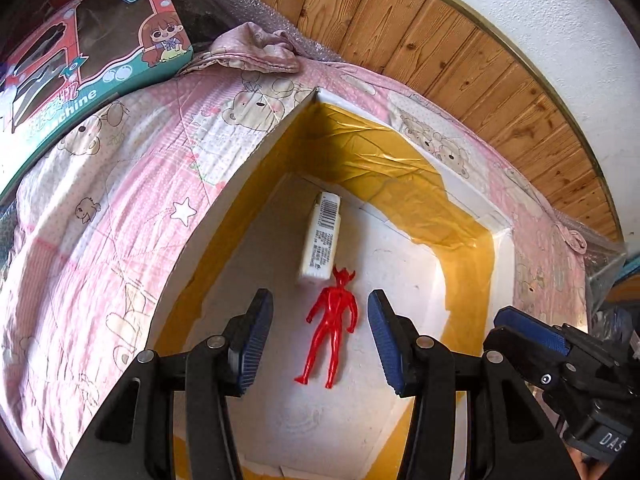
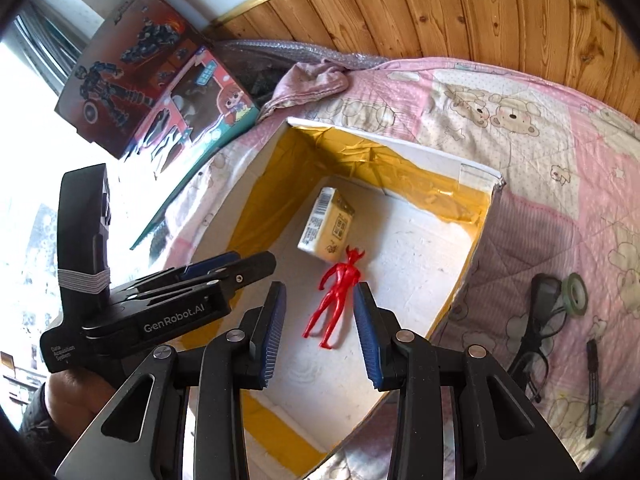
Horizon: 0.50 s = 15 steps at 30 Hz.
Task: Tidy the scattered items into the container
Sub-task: 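Lower and open the right tool releasing the figure while the left tool releases the cream box, then move both tools back toward the remaining items on the bedspread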
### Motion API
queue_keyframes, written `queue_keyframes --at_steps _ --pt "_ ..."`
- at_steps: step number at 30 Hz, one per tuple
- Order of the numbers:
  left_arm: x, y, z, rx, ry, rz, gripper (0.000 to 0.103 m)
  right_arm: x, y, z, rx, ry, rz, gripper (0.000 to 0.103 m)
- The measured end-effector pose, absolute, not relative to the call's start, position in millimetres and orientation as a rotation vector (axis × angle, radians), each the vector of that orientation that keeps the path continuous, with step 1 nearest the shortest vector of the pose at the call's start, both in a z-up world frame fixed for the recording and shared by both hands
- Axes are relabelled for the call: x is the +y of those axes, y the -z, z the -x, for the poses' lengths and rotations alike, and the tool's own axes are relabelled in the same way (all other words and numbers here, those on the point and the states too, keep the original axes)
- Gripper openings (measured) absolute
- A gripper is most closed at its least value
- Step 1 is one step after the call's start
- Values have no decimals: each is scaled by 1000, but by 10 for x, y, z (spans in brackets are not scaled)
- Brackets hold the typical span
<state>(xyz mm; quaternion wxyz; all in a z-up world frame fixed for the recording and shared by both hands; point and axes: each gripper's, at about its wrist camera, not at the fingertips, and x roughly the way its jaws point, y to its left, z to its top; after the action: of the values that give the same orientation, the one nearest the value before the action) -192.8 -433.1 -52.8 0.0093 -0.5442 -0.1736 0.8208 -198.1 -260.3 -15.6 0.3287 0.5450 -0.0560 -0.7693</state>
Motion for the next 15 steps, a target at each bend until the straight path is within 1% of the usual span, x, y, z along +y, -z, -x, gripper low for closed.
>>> queue_keyframes --at_steps 3,15 --pt "-4252 420 1743 -536 -2554 1666 51 -2536 120 1794 -160 2006 -1417 30" --pt "-3634 35 1095 -423 -2489 1555 51 -1869 70 1019 -294 2030 -1407 31"
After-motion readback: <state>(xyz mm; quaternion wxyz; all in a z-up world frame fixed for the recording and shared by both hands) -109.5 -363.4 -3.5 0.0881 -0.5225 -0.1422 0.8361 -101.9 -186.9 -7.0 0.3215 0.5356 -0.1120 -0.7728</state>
